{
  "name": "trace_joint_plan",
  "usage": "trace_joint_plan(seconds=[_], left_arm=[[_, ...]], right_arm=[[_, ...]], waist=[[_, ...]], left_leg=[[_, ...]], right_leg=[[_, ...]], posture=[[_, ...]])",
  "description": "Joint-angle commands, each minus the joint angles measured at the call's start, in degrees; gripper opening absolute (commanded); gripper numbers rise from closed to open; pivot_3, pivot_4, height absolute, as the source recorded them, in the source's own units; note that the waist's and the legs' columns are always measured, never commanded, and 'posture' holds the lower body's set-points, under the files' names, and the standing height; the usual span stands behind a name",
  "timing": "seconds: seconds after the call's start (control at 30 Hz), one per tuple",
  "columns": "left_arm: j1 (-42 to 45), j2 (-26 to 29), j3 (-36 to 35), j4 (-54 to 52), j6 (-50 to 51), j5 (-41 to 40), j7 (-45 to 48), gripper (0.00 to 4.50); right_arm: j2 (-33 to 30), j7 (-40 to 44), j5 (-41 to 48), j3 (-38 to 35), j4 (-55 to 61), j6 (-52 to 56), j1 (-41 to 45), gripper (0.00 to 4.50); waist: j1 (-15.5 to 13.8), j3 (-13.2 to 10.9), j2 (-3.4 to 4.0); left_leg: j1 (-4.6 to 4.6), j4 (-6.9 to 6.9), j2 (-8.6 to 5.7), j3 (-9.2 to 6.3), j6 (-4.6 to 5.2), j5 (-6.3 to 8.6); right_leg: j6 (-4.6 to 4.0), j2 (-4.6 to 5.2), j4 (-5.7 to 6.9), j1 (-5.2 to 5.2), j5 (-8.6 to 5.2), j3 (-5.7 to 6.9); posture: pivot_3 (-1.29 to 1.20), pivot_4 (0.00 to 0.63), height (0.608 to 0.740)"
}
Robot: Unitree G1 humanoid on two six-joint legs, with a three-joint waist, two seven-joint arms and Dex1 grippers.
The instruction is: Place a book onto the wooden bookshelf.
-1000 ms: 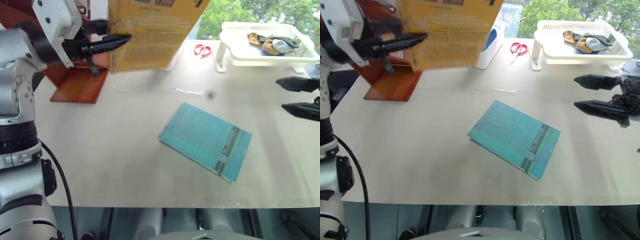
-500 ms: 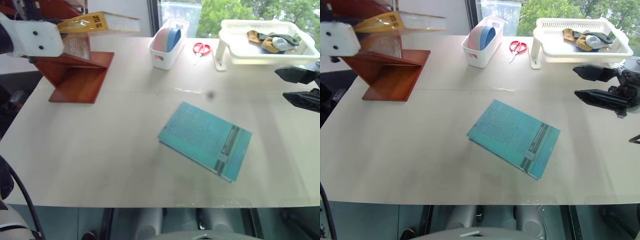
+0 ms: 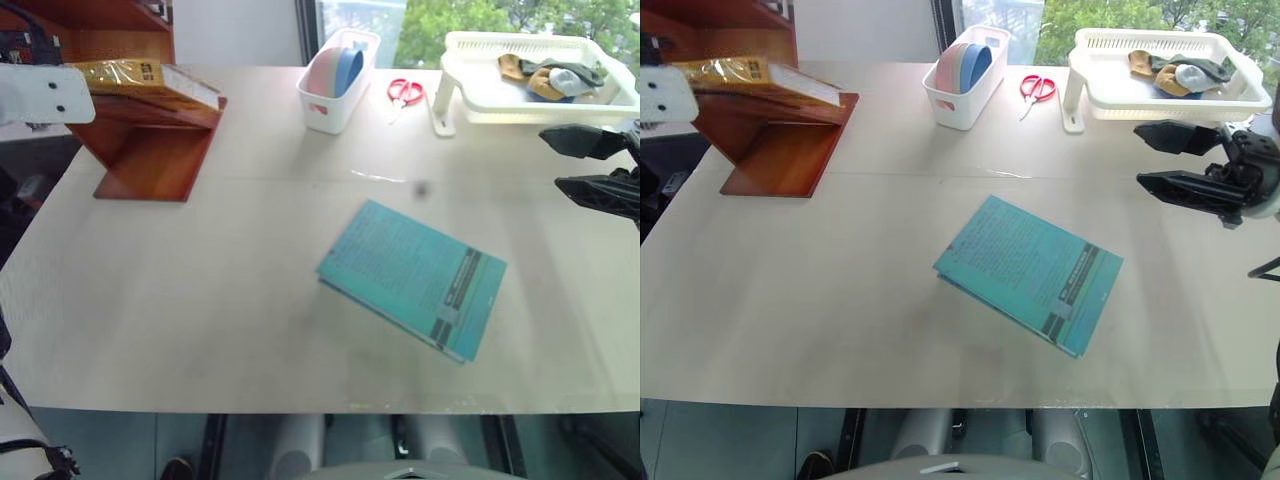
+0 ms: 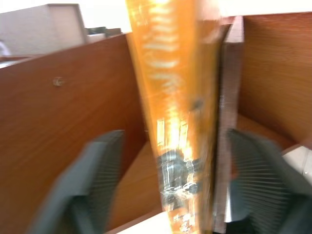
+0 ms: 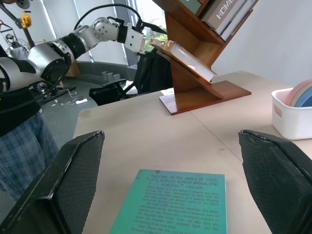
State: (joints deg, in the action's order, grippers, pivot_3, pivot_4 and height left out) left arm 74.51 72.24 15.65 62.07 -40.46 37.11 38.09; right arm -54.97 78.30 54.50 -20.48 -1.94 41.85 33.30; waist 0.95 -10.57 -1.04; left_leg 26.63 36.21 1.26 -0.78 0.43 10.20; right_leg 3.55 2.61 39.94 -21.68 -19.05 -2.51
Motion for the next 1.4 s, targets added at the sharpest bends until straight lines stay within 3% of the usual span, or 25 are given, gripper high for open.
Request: trace_joint_plan(seconds=[0.03, 0.17, 0.47, 0.6, 0.73, 0.87, 1.07, 1.23, 1.4], left_arm=[[2.11, 2.75, 0.45, 0.28, 0.12, 2.0, -2.63, 4.43], [1.07, 4.74, -1.69, -0.16, 0.28, -0.75, -1.2, 4.43], [-14.45, 11.26, -18.23, -11.07, 2.82, -27.06, 14.31, 4.43], [-24.57, 7.36, -30.38, -26.96, 15.79, -50.86, 27.96, 4.43], [-34.83, 1.13, -34.72, -43.57, 29.97, -60.69, 26.91, 4.43], [-37.74, -12.64, -30.18, -54.24, 35.47, -59.11, 15.03, 4.43], [-37.65, -33.36, -23.07, -55.47, 36.06, -51.98, 0.02, 4.43], [-34.5, -43.61, -23.27, -47.31, 31.58, -45.68, -12.86, 4.43], [-30.02, -47.98, -26.61, -38.3, 27.27, -41.32, -27.35, 4.43]], right_arm=[[-1.23, -0.35, 1.59, -3.48, 2.2, 0.56, -0.77, 4.5], [-1.5, -0.59, 2.16, -5.22, 2.84, 1.17, -2.18, 4.5], [-3.12, -1.44, 3.03, -7.76, 3.49, 3.08, -5.27, 4.5], [-3.99, -1.23, 2.85, -7.09, 2.13, 3.37, -3.99, 4.5], [-4.61, -0.5, 2.16, -5.98, 0.79, 3.18, -2.54, 4.5], [-4.32, -0.5, 1.43, -5.21, 0.12, 2.58, -1.65, 4.5], [-4.19, -1.07, 1.58, -6.5, 1.38, 2.39, -2.95, 4.5], [-4.03, -2.48, 2.35, -8.5, 3.6, 2.92, -5.32, 4.5], [-4.06, -4.03, 3.14, -10.25, 5.32, 3.21, -7.66, 4.5]], waist=[[0.09, 0.0, 0.0], [0.2, 0.0, 0.0], [0.27, 0.0, 0.01], [0.02, 0.0, 0.03], [-0.11, 0.07, 0.17], [-0.26, 0.07, 0.21], [-0.02, 0.05, 0.14], [-0.24, 0.05, 0.14], [-0.17, 0.05, 0.12]], left_leg=[[0.0, 0.05, 0.01, 0.01, 0.0, 0.0], [0.0, 0.11, 0.01, 0.0, 0.0, 0.0], [0.0, 0.16, 0.09, 0.01, 0.0, 0.0], [-0.04, 0.21, 0.24, 0.03, 0.0, 0.0], [-0.14, 0.36, 0.23, 0.04, 0.0, -0.01], [-0.69, 0.44, 0.21, 0.13, 0.01, -0.02], [-0.85, 0.87, 0.15, 0.06, 0.03, 0.0], [-0.79, 0.88, 0.13, 0.0, 0.04, 0.0], [-0.79, 0.91, 0.09, -0.03, 0.04, 0.0]], right_leg=[[0.0, 0.0, 0.04, 0.0, 0.0, 0.0], [0.02, -0.01, 0.11, 0.0, 0.01, -0.01], [0.02, 0.0, 0.17, 0.0, 0.01, -0.01], [0.01, 0.02, 0.26, 0.02, 0.01, -0.01], [0.01, 0.03, 0.51, 0.06, 0.01, -0.02], [0.01, 0.04, 0.81, 0.45, 0.0, -0.11], [0.13, -0.16, 0.84, 0.79, 0.09, -0.17], [0.13, -0.16, 0.83, 0.78, 0.09, -0.15], [0.16, -0.15, 0.83, 0.8, 0.11, -0.17]], posture=[[0.0, 0.15, 0.74], [0.0, 0.15, 0.74], [0.0, 0.15, 0.74], [0.0, 0.15, 0.74], [0.0, 0.15, 0.74], [0.0, 0.15, 0.74], [0.0, 0.15, 0.74], [0.0, 0.15, 0.74], [0.0, 0.15, 0.74]])
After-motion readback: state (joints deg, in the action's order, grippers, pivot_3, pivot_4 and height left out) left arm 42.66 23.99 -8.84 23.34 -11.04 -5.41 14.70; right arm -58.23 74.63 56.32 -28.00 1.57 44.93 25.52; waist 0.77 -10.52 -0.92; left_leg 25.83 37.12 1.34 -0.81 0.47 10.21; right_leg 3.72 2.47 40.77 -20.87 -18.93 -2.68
